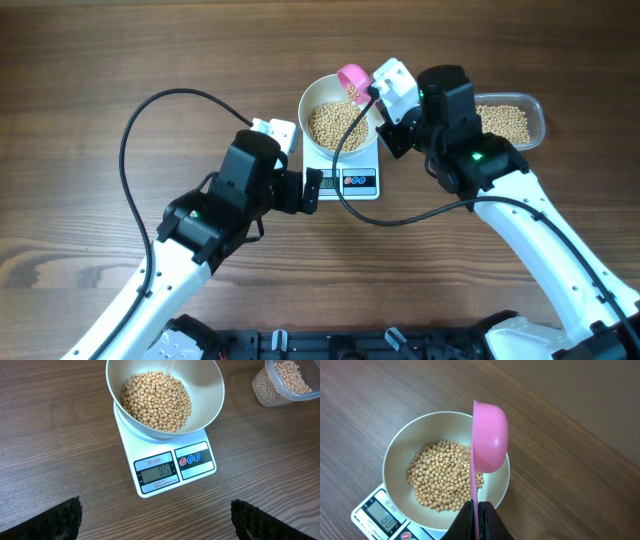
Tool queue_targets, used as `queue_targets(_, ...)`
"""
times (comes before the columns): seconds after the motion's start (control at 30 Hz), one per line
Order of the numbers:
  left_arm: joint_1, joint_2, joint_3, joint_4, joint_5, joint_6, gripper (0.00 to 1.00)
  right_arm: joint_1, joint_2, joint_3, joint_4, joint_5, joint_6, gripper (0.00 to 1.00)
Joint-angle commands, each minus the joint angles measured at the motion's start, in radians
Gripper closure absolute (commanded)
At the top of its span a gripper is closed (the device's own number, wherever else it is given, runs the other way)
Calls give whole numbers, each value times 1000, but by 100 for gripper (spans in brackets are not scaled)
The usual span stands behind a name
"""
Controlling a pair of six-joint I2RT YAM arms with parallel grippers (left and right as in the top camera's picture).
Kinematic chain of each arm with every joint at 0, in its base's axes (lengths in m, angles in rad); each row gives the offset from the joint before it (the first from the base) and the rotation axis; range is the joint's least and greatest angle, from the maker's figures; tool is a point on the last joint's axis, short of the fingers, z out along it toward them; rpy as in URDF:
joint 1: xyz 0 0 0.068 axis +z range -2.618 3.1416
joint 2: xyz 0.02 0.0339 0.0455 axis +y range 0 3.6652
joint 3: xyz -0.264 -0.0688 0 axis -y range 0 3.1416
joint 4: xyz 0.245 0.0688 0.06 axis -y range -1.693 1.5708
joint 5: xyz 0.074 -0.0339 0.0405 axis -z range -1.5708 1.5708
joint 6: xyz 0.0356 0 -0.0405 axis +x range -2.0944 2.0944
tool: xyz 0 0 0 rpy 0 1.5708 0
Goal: Scoop item into bowl and weigh 150g on scale
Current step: 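Tilt the scoop with the right gripper to pour soybeans into the bowl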
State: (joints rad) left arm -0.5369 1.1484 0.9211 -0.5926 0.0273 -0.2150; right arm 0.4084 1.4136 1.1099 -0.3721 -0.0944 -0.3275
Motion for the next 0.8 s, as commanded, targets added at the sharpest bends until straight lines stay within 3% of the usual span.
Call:
queue_targets(0.0, -5, 10, 15, 0, 9, 1, 0, 41, -17, 19, -22, 34, -121, 96)
queue_targets(0.13, -5, 10, 15, 0, 9, 1, 0, 83, -17, 19, -19, 155, -146, 96)
queue_targets(0.4, -5, 10, 15, 0, 9, 1, 0, 85, -17, 19, -18, 148, -117, 96)
queue_targets(0.67, -5, 10, 15, 0, 9, 1, 0, 69, -24, 19, 9, -55, 324, 96)
queue_targets(0.77, -5, 10, 15, 0, 8, 1, 0, 19, -60, 19, 18, -65, 407, 96)
